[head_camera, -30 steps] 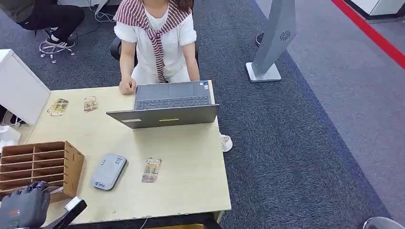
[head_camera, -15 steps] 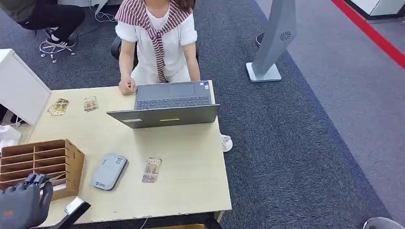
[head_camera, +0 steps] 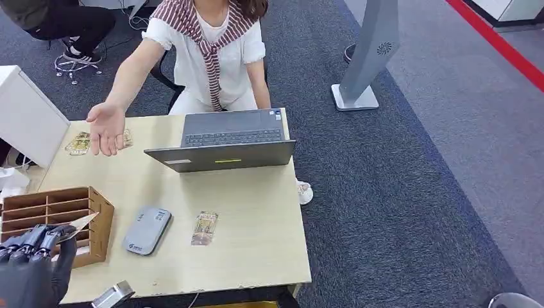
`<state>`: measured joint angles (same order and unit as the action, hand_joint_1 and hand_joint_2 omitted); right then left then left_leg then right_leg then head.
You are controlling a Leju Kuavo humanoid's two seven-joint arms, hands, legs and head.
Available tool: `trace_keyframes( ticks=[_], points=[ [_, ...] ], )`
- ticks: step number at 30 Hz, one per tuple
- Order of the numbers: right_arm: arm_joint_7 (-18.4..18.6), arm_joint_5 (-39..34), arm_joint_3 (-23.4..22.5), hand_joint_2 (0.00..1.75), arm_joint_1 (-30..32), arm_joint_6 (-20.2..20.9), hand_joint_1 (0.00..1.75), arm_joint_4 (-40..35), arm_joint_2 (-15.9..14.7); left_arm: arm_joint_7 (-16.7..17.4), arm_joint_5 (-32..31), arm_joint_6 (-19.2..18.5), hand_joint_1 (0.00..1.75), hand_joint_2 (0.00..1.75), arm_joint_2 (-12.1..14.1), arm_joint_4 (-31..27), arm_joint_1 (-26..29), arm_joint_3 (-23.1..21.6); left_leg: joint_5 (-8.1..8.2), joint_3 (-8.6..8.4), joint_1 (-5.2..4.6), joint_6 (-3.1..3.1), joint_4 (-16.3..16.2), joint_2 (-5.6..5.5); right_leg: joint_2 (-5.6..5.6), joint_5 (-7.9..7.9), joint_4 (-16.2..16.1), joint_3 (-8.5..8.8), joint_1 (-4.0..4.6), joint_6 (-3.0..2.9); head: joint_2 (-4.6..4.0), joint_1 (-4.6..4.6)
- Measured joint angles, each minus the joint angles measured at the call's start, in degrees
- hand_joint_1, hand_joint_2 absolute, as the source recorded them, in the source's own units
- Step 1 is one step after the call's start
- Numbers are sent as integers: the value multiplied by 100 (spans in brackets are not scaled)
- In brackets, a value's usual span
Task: Pass the card to the sensor for recognition and then transmit it.
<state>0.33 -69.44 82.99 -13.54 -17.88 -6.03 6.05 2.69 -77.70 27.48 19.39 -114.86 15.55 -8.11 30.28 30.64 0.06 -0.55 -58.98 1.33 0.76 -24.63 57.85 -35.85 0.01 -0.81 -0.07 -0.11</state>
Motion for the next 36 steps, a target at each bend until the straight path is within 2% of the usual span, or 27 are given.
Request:
trace_keyframes(
  ticks=[5, 6, 7, 10, 13, 22, 27, 33, 34, 36],
  points=[
    [0, 29, 0, 175, 0, 9, 0, 0, 0, 18, 33, -60, 175, 175, 11, 13, -132, -4, -1, 2, 1, -1, -2, -3, -7, 0, -1, -3, 2, 0, -2, -2],
    [0, 348, 4, 175, -3, 63, 0, -2, -2, -24, 199, -381, 175, 175, 170, 640, -1173, -2, -23, 2, 2, 2, -3, -32, -39, 4, 1, 12, 2, -2, -2, -2],
    [2, 617, 7, 175, -5, 109, 0, -13, -2, -164, 201, -534, 175, 175, 315, 1569, -2144, 2, -41, 7, 4, 16, -3, -36, -45, 29, 3, 5, 1, -12, -2, 0],
    [15, 816, 7, 175, -11, 170, 0, -20, -2, -249, 64, -678, 175, 175, 486, 2654, -3151, 0, -57, 17, 7, 26, -3, -31, -40, 44, 5, -6, 2, -23, -2, -2],
    [15, 881, 7, 175, -10, 179, 0, -20, -2, -304, 18, -722, 175, 175, 614, 3435, -3857, -2, -59, 16, 6, 25, -4, -25, -32, 47, 7, -6, 2, -27, -2, -4],
    [20, 912, 9, 175, -11, 225, 0, -20, -11, -155, -212, -901, 175, 175, 746, 4995, -4989, -197, -62, 26, 6, 20, -5, -5, -11, 49, 7, -19, 4, -26, -2, 0],
    [59, 914, 9, 175, -22, 227, 0, -28, -15, -103, -362, -860, 175, 175, 763, 5442, -5227, -308, -58, 30, 6, 17, -5, 14, 8, 49, 6, -28, 4, -26, -2, 2],
    [70, 914, 9, 175, -26, 227, 0, -35, -15, -61, -391, -752, 175, 175, 763, 5711, -5276, -371, -52, 33, 6, 19, -5, 18, 13, 48, 6, -34, 3, -26, -2, 2],
    [72, 914, 9, 175, -26, 227, 0, -35, -17, -59, -391, -737, 0, 175, 763, 5748, -5280, -374, -50, 33, 6, 18, -5, 19, 15, 48, 5, -35, 4, -26, -2, 2],
    [74, 914, 9, 175, -26, 227, 0, -35, -17, -41, -395, -702, 0, 175, 763, 5792, -5281, -378, -50, 34, 6, 17, -5, 19, 14, 48, 6, -35, 3, -26, -2, 0]
  ],
)
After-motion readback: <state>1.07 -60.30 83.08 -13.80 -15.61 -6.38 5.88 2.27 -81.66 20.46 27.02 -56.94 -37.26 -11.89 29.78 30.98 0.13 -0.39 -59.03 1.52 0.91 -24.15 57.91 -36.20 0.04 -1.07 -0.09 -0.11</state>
